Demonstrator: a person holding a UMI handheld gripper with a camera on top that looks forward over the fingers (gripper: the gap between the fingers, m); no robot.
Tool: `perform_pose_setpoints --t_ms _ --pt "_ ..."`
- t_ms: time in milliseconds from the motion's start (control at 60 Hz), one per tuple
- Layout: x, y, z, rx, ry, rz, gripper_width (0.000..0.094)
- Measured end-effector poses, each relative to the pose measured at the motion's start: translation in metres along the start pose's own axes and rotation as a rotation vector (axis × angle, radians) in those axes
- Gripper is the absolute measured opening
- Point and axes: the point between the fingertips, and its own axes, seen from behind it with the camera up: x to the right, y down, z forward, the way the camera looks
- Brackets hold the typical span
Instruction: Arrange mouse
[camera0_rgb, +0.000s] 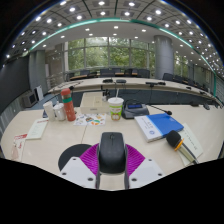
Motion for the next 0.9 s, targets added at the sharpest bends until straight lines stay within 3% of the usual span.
perform_pose_setpoints --t_ms 300,517,600,633,900 --pt "-0.123 0.08 0.098 -0.143 -0.077 -0.08 0.0327" --pt "-0.137 0.118 0.11 -0.23 -0.072 -0.08 0.0504" --pt "-0.132 0.109 0.094 -0.225 -0.055 -0.074 0.0872" --pt "-0.129 0.103 0.082 -0.217 -0.044 -0.074 0.0828" --pt "-0.128 0.038 -0.07 -0.111 0.007 -0.065 0.0859"
